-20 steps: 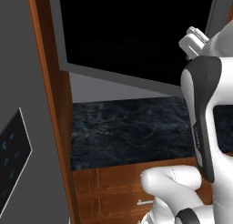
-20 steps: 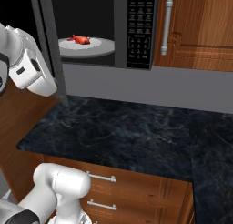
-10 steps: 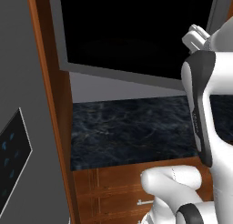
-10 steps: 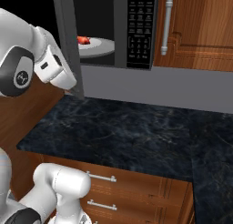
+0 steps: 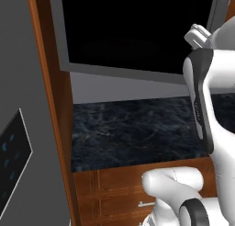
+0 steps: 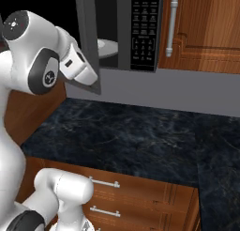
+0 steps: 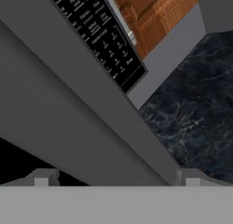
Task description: Transport the fish from the fridge to the microwave and turn on the microwave.
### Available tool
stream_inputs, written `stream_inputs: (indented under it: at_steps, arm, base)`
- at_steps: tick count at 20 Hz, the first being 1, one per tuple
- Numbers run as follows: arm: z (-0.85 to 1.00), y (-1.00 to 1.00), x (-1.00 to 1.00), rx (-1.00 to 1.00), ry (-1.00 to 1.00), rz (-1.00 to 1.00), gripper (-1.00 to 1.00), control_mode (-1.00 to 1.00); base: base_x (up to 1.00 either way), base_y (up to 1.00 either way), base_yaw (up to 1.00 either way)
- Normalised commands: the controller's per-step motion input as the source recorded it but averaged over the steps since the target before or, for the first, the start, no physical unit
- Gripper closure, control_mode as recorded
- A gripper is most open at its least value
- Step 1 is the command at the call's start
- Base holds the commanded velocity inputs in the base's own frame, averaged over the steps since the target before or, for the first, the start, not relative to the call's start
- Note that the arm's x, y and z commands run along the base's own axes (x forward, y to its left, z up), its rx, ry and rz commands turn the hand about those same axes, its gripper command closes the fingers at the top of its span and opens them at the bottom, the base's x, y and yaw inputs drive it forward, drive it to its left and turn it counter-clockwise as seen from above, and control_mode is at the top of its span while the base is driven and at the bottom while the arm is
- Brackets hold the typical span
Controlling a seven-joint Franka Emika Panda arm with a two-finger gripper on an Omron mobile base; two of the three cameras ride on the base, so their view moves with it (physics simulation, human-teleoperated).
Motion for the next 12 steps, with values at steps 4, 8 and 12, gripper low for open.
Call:
stream_inputs:
  at_steps: [4, 8, 12]
  arm:
    - [0.0, -0.06, 0.62, 0.0, 0.0, 0.0, -1.0, -1.0]
    - [0.01, -0.03, 0.59, 0.0, 0.0, 0.0, -1.0, -1.0]
    - [0.04, -0.02, 0.56, 0.0, 0.01, 0.0, -1.0, -1.0]
  base:
    - [0.0, 0.0, 0.0]
    - [0.0, 0.0, 0.0]
    - [0.0, 0.0, 0.0]
